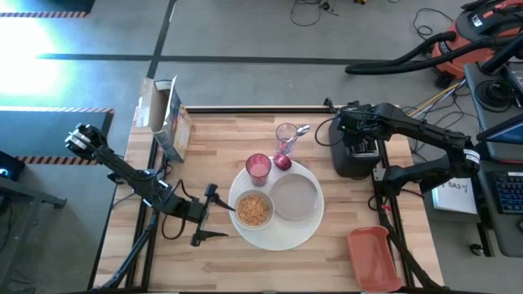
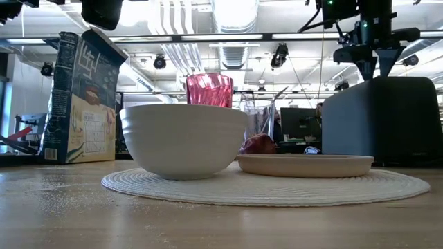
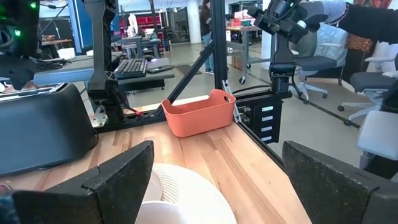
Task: Arrange a breakfast setting
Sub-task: Put the toast on the brown plate
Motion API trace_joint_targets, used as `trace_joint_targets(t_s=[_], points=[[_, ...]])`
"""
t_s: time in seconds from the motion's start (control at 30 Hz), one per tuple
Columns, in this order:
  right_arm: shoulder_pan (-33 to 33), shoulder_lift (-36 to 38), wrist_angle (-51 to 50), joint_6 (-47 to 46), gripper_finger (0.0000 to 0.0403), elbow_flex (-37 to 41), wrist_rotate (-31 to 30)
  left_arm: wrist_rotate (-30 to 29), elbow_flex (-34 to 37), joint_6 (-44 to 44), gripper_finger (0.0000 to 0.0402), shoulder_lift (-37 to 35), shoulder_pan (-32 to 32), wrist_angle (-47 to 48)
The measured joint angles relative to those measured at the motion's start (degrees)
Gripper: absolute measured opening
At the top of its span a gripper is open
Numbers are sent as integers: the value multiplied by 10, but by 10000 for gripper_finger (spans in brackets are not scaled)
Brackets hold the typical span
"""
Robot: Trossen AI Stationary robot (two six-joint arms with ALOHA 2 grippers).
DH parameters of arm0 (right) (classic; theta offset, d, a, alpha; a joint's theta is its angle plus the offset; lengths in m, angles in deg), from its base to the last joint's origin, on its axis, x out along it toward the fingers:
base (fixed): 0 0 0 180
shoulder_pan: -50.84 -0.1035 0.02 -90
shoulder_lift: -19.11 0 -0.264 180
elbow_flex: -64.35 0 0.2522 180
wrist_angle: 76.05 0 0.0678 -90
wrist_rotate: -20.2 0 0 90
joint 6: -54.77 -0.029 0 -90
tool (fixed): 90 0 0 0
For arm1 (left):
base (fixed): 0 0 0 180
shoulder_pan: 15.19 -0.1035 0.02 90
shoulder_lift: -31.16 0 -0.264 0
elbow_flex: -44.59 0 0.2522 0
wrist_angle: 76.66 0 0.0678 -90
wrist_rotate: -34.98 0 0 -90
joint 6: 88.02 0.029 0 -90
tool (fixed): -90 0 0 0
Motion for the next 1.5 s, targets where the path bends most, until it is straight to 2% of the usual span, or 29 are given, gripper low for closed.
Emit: trace_joint_targets(t_s=[0.33,0.97,1.3,1.5], points=[[0,0,6,-6,155,7,2,4,0,0,337,0,0,15],[0,-20,24,-37,148,13,9,40,0,-4,337,-11,0,53],[0,-23,32,-25,90,12,14,50,12,-14,337,-25,0,53],[0,-23,32,-19,87,8,18,50,13,-15,337,-25,0,54]])
